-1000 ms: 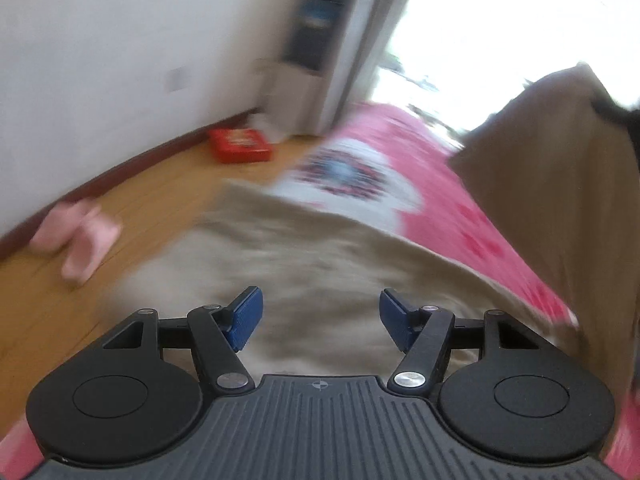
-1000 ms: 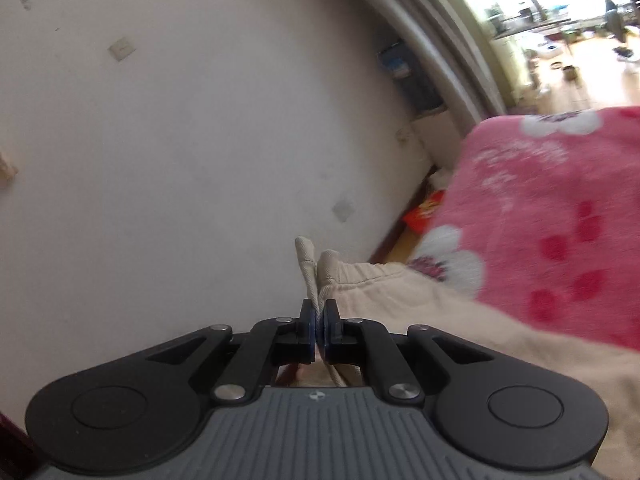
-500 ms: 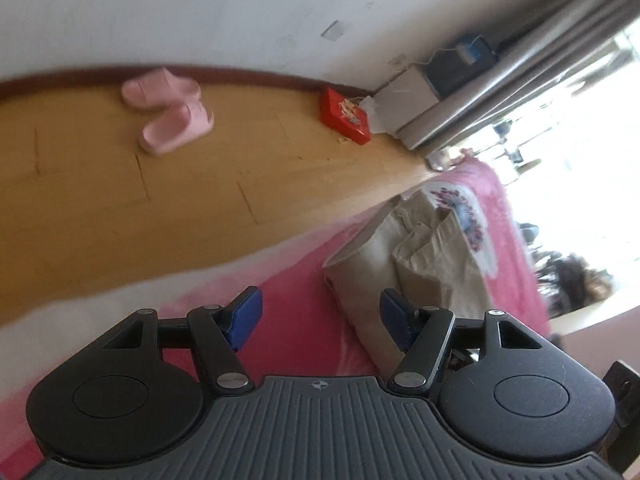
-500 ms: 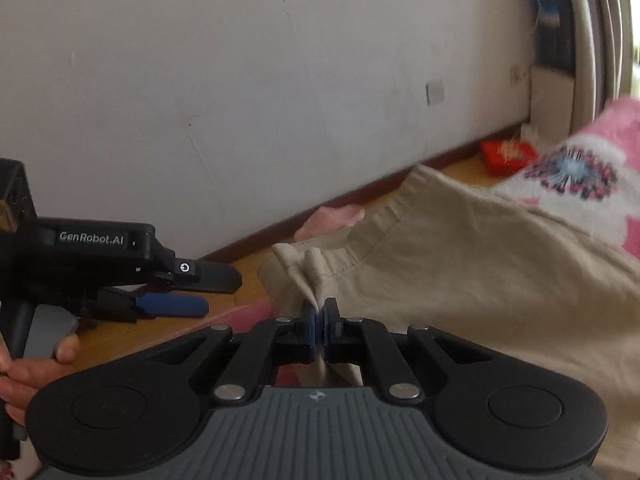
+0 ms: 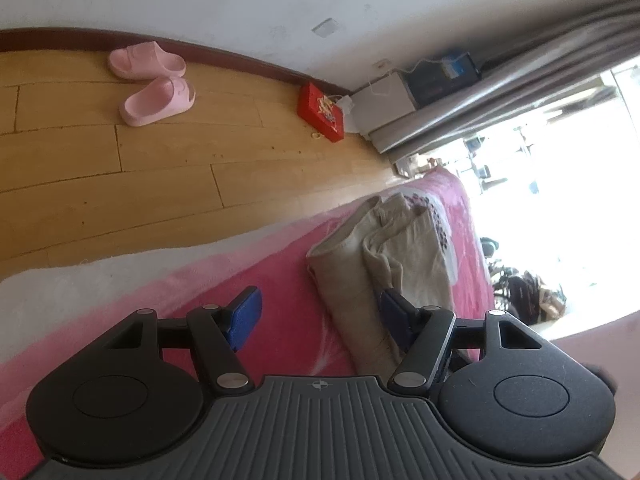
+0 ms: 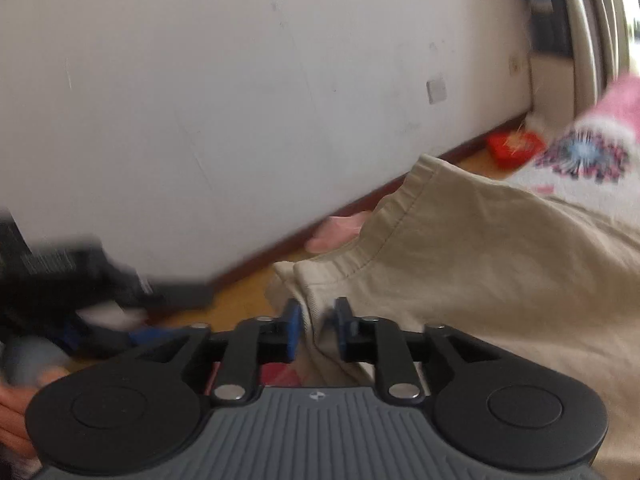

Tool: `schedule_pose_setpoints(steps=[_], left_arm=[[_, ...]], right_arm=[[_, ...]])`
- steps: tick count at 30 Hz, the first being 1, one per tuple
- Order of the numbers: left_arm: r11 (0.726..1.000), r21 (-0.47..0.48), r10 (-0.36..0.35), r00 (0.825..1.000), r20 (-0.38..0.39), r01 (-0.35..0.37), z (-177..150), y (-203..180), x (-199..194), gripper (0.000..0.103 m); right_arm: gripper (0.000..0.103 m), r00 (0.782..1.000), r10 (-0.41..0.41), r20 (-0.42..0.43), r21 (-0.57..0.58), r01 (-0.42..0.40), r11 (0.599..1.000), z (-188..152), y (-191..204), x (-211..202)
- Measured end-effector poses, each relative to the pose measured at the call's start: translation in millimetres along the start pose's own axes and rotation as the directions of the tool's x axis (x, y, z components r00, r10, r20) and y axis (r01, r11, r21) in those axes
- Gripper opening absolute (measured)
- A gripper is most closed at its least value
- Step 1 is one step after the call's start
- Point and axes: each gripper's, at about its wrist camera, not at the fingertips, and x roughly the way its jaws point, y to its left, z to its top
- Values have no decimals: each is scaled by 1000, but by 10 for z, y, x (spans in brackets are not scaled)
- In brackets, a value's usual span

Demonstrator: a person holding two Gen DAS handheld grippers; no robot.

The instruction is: Fold clothes

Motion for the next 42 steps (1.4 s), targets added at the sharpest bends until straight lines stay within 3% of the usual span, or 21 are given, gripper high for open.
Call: schedule_pose_setpoints(steps=[1, 5, 7, 12, 14, 16, 19, 20, 26, 28, 31, 36, 38, 40, 42], left_arm=[[1000, 4, -11, 1000, -8, 11, -10, -19, 7, 67], [997, 26, -71, 996, -47, 72, -65, -123, 76, 77], [994, 45, -93, 993, -73, 97, -109, -194, 149, 87], [995, 41, -86, 989, -121, 92, -179, -303, 413, 99], [996, 31, -82, 989, -122, 87, -210, -316, 475, 100], [997, 17, -72, 990, -118, 74, -206, -307, 541, 100], [998, 4, -62, 993, -98, 63, -167, -312, 594, 100], [998, 0, -56, 994, -91, 57, -153, -319, 611, 100], [999, -45, -10, 999, -33, 9, -98, -369, 688, 94], [999, -40, 14, 1000, -18, -15, -99, -396, 723, 83], [998, -41, 45, 999, 1, -45, -97, -415, 763, 76], [994, -59, 93, 995, 35, -90, -83, -401, 768, 48], [993, -64, 104, 993, 51, -100, -96, -408, 748, 41], [993, -51, 109, 992, 71, -106, -115, -461, 722, 36], [995, -46, 94, 992, 86, -91, -118, -532, 671, 33]], right_arm=[[43, 1000, -2, -11, 33, 2, 999, 5, -144, -159], [52, 998, -4, -56, 165, 13, 986, 24, -719, -793], [54, 997, -3, -79, 230, 21, 973, 34, -1007, -1111], [60, 991, -3, -135, 388, 56, 920, 27, -1729, -1918], [62, 987, -69, -143, 491, 131, 861, -282, -2039, -2282], [62, 984, -116, -139, 603, 177, 778, -587, -2339, -2563], [62, 988, -116, -103, 742, 154, 652, -992, -2638, -2650], [62, 990, -93, -102, 767, 138, 627, -1091, -2706, -2617], [62, 1000, -2, -29, 828, 25, 560, -1462, -2849, -2427], [61, 998, 64, -4, 844, -30, 535, -1535, -2874, -2390], [58, 992, 129, 0, 841, -70, 537, -1589, -2816, -2326], [51, 981, 195, 10, 822, -119, 557, -1573, -2739, -2085], [27, 981, 194, 0, 806, -115, 580, -1522, -2702, -1992], [17, 983, 184, -4, 786, -111, 609, -1458, -2648, -1977], [13, 986, 167, 13, 755, -120, 645, -1385, -2582, -2053]])
